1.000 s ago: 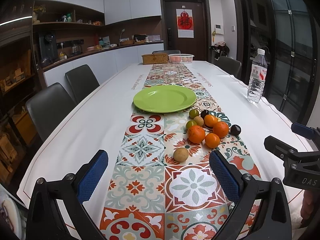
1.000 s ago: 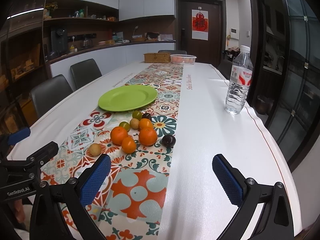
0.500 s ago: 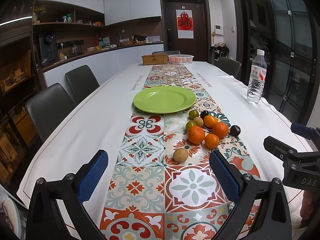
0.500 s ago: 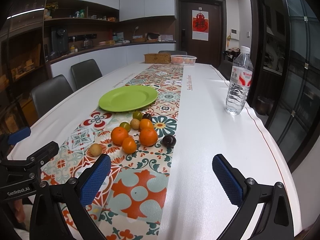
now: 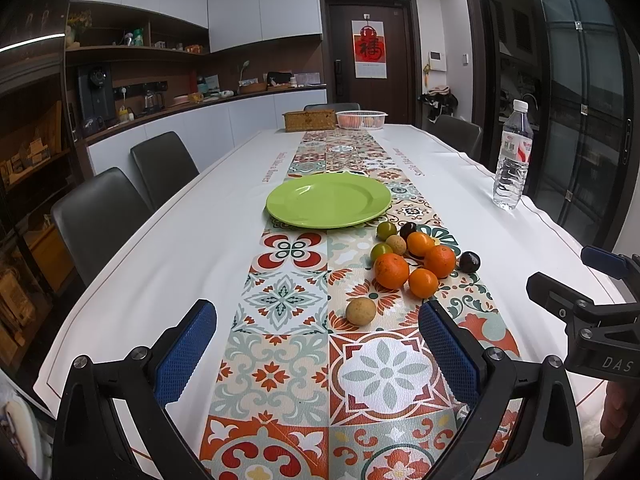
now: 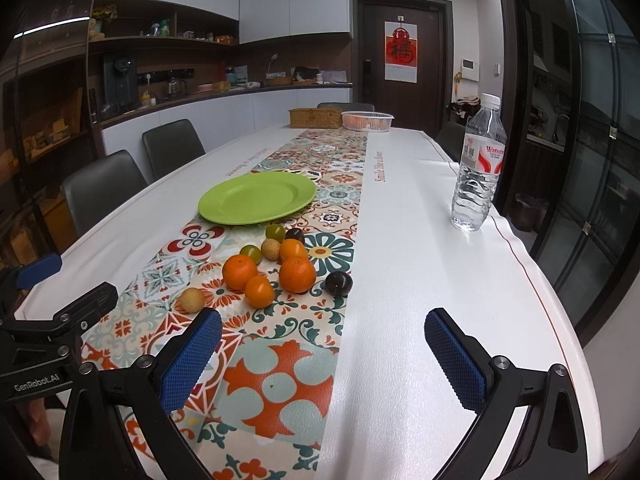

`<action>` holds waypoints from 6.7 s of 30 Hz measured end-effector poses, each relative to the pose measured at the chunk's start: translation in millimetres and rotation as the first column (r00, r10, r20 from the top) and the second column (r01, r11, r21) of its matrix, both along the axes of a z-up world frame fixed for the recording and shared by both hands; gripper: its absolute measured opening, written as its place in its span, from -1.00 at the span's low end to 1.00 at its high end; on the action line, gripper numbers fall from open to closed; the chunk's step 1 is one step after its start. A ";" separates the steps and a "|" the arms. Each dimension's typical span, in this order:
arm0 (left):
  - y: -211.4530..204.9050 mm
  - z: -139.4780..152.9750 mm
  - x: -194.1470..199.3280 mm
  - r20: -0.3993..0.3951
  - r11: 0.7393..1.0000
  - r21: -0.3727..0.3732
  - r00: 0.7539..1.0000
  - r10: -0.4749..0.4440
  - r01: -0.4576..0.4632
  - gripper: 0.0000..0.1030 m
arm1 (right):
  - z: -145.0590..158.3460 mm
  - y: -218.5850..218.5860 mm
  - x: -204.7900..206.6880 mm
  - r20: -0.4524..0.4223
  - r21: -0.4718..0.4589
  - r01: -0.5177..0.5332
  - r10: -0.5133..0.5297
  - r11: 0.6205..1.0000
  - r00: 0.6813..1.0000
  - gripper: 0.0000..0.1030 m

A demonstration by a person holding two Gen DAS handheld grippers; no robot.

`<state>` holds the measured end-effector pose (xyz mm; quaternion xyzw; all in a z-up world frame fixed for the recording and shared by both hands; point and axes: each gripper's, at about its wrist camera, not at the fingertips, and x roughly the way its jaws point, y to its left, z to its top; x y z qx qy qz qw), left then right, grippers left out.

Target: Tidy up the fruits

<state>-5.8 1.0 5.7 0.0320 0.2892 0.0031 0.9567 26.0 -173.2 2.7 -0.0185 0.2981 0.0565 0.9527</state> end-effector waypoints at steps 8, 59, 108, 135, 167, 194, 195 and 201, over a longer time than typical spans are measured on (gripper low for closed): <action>-0.5 0.6 0.4 0.001 1.000 0.001 1.000 -0.001 0.001 1.00 | -0.4 -0.3 0.3 0.001 0.000 -0.001 0.001 1.000 1.000 0.99; -3.8 -46.5 57.3 -0.140 0.988 0.026 0.979 -0.145 0.150 0.31 | -40.6 42.3 57.6 -0.099 -0.085 -0.161 0.153 0.983 0.983 0.53; -1.1 -63.3 108.3 -0.286 0.974 -0.074 0.931 -0.226 0.213 -0.44 | -69.6 73.2 110.2 -0.271 -0.056 -0.293 0.268 0.954 0.925 -0.40; 12.1 5.2 147.1 -0.115 0.987 -0.038 0.980 -0.162 0.158 -0.44 | 2.5 69.3 144.2 -0.105 -0.039 -0.304 0.299 0.952 0.948 -0.40; 38.9 -40.9 293.9 -0.344 0.988 -0.102 0.927 -0.147 0.119 -0.44 | -37.7 106.6 303.4 -0.357 -0.009 -0.355 0.329 0.935 0.874 -0.40; 8.5 47.1 182.5 -0.081 0.991 -0.014 0.987 -0.137 0.136 0.49 | 39.3 46.4 212.2 -0.137 0.009 -0.237 0.236 0.972 0.962 0.16; 7.0 48.7 178.6 -0.077 0.990 -0.020 0.987 -0.139 0.138 0.54 | 42.4 44.1 208.4 -0.125 0.007 -0.234 0.233 0.972 0.964 0.17; -5.8 55.8 151.3 -0.055 0.990 -0.018 0.989 -0.140 0.139 0.60 | 51.8 30.0 180.8 -0.088 -0.007 -0.213 0.211 0.977 0.973 0.25</action>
